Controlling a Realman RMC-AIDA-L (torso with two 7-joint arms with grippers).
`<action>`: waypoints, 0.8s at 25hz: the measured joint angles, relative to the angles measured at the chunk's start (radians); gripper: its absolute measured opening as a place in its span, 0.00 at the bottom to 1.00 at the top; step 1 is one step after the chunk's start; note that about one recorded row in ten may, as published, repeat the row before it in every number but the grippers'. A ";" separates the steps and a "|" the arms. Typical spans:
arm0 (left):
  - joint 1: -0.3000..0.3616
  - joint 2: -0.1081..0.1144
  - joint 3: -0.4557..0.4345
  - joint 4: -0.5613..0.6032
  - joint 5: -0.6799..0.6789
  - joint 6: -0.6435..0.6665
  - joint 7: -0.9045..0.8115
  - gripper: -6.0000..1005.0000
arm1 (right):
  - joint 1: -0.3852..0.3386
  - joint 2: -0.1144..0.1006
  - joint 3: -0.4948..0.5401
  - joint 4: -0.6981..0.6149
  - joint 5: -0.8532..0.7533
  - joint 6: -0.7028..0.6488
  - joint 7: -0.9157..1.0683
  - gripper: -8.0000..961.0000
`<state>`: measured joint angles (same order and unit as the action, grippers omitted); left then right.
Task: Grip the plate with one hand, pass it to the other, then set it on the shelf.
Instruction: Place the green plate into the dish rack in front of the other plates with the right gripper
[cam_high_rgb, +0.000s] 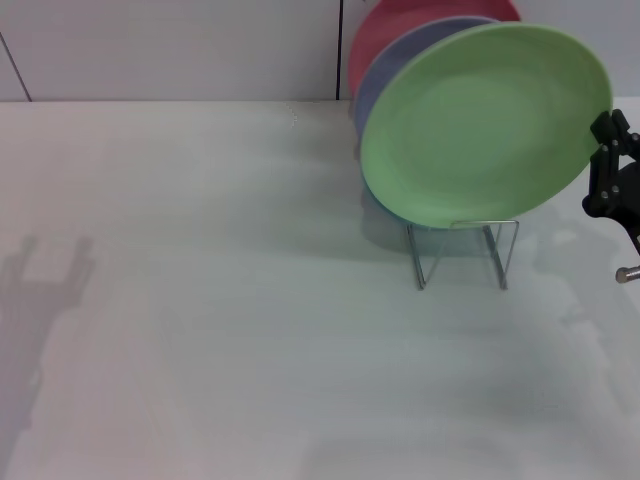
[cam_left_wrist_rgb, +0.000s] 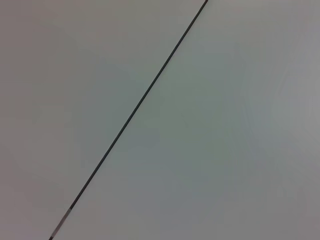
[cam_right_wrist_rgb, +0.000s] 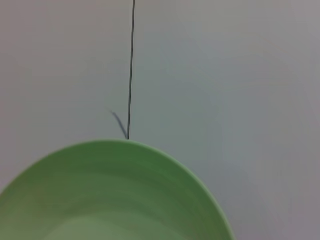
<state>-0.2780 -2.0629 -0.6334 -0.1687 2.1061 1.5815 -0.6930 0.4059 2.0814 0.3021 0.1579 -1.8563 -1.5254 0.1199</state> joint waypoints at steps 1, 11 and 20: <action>-0.001 0.000 -0.001 0.000 0.000 0.000 0.000 0.83 | 0.000 0.000 0.000 0.000 0.000 0.005 0.000 0.07; -0.004 0.000 -0.006 0.000 0.000 0.001 -0.002 0.83 | -0.009 0.000 -0.008 0.000 0.000 0.009 0.001 0.08; -0.006 0.000 -0.008 0.000 0.000 0.005 -0.004 0.83 | -0.013 0.000 -0.012 0.002 0.000 0.025 -0.004 0.08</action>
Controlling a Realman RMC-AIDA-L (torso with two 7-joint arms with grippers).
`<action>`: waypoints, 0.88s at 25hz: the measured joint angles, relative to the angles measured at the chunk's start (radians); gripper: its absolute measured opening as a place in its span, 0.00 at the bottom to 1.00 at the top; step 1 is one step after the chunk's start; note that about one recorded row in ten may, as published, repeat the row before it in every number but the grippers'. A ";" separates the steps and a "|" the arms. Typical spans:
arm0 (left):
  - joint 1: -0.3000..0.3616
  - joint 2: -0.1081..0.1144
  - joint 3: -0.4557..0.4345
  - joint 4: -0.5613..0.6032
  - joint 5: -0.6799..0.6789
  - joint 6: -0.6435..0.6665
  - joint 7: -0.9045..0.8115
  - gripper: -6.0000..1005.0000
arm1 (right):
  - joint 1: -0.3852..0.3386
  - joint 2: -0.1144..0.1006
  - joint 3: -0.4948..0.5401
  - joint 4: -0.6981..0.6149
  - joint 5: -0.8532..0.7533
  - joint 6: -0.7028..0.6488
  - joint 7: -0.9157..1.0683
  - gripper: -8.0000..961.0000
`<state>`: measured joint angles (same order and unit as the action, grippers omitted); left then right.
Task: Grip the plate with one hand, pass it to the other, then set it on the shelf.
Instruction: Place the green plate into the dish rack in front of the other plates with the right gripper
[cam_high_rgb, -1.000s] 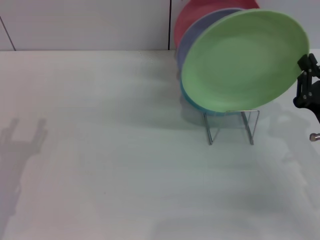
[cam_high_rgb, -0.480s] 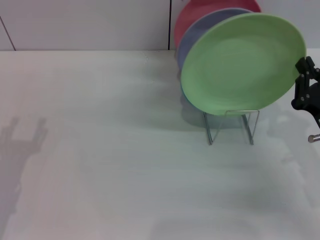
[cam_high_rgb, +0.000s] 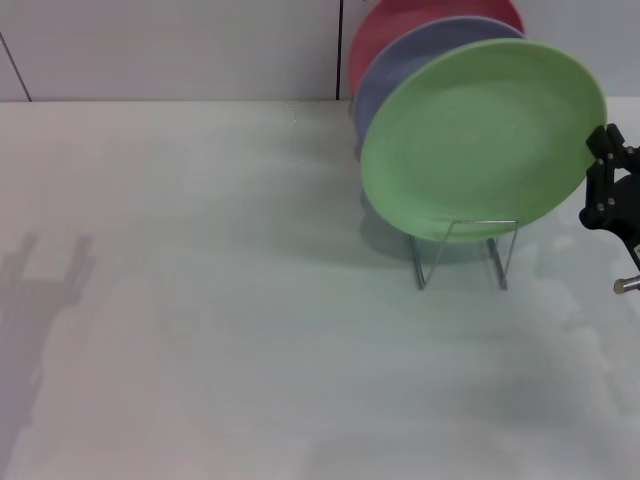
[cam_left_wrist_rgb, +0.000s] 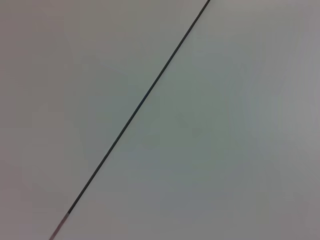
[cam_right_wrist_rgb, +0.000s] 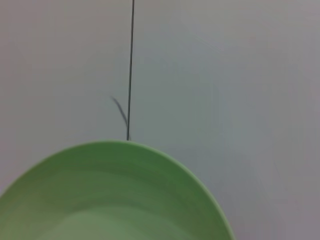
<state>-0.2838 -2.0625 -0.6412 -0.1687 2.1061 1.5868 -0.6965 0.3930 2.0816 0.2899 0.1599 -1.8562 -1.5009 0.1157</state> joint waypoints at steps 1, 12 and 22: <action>0.000 0.000 0.000 0.000 0.000 0.002 0.000 0.83 | 0.000 0.000 -0.001 0.001 0.000 0.006 0.000 0.08; 0.001 0.001 0.000 0.000 0.000 0.011 0.000 0.83 | 0.000 -0.002 -0.026 0.000 0.000 0.005 0.004 0.10; 0.003 0.001 0.000 0.000 0.000 0.018 0.000 0.83 | 0.001 0.000 -0.038 0.001 0.000 -0.002 0.007 0.17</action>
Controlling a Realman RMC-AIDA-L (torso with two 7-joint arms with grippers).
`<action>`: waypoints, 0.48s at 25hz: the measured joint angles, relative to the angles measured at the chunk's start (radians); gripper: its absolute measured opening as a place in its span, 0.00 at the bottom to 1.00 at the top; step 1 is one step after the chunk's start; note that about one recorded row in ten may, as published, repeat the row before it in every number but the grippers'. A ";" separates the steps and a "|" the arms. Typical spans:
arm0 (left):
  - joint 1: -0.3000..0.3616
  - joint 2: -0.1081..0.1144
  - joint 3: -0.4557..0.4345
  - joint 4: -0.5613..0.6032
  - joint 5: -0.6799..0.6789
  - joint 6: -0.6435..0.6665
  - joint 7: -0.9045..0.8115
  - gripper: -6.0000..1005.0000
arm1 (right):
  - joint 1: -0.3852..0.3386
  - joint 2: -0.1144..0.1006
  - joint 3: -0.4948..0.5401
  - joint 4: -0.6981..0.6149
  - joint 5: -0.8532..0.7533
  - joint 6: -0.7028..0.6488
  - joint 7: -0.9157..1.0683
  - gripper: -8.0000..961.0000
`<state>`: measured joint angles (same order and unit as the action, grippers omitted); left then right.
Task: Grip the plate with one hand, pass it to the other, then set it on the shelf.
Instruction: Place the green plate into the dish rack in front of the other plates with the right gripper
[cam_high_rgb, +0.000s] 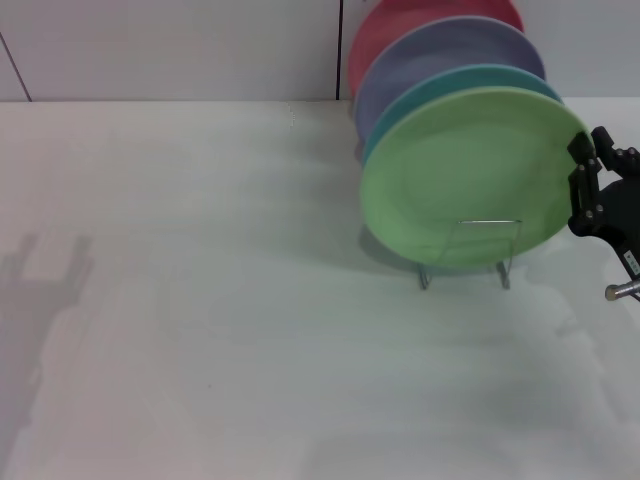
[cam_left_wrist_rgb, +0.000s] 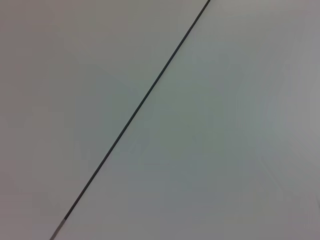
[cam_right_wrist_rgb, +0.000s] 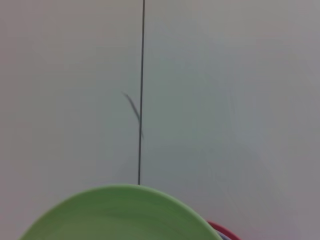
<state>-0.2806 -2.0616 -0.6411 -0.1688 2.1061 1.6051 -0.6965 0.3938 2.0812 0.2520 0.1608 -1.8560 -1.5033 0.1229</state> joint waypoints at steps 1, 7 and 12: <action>0.000 0.000 0.000 0.000 0.000 0.001 0.000 0.83 | 0.001 0.000 -0.003 0.001 0.000 0.000 0.002 0.17; 0.003 0.000 0.000 0.000 0.000 0.007 -0.012 0.83 | 0.014 -0.002 -0.017 -0.007 -0.013 0.004 0.043 0.20; 0.005 0.002 0.000 0.000 0.000 0.012 -0.014 0.83 | 0.024 -0.002 -0.027 -0.012 -0.027 0.003 0.046 0.28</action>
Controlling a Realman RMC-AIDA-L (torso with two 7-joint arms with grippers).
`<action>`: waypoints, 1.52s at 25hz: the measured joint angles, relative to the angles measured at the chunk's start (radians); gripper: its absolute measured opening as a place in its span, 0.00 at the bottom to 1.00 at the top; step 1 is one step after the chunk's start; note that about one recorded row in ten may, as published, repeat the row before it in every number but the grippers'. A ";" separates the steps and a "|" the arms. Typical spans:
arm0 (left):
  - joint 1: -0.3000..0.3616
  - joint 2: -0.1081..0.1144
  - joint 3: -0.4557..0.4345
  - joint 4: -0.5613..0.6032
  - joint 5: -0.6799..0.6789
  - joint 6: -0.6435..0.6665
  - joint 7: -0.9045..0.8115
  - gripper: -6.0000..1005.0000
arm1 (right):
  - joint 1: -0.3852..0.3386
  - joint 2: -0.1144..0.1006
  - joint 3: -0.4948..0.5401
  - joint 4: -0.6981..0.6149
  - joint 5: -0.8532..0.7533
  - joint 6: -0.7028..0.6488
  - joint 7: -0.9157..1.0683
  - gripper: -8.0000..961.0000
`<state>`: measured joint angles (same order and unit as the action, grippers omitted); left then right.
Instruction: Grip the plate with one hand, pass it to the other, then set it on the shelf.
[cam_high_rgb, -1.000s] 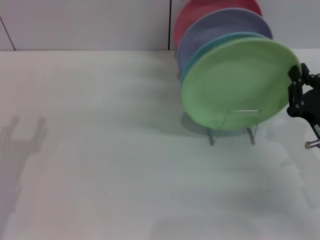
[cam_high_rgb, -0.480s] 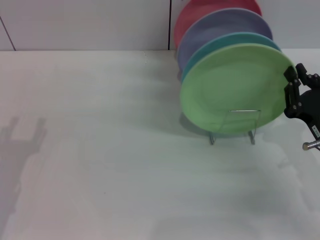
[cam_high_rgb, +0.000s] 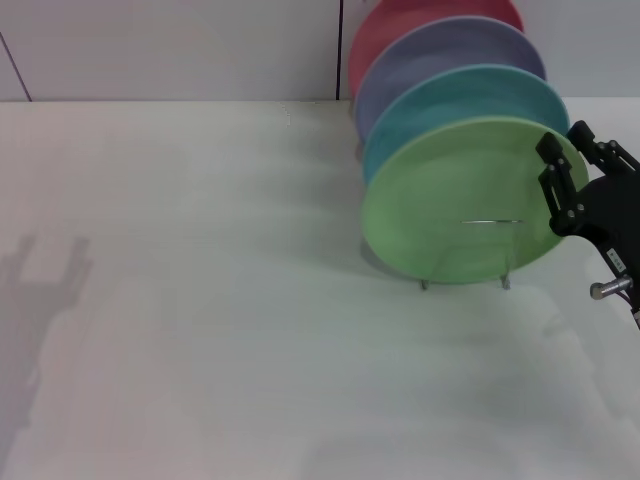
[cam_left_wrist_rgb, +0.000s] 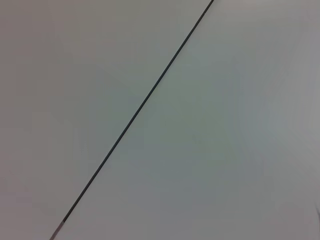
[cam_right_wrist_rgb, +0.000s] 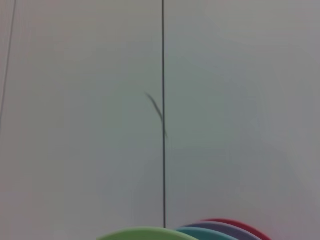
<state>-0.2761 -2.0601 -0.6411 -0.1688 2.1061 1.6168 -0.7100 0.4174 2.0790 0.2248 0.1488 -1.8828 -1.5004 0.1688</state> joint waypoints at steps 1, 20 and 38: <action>0.000 0.000 0.000 0.000 0.000 0.000 0.000 0.83 | 0.001 0.000 -0.001 0.000 -0.003 -0.003 0.001 0.30; -0.010 0.002 0.000 0.002 0.000 0.003 -0.012 0.83 | 0.030 -0.003 -0.013 -0.081 -0.048 -0.008 0.155 0.50; -0.007 0.001 0.000 0.010 0.000 0.024 -0.012 0.83 | -0.037 -0.001 -0.024 -0.102 -0.051 -0.290 0.138 0.60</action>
<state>-0.2830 -2.0586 -0.6411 -0.1583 2.1061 1.6409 -0.7225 0.3806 2.0776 0.2012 0.0468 -1.9333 -1.7900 0.3064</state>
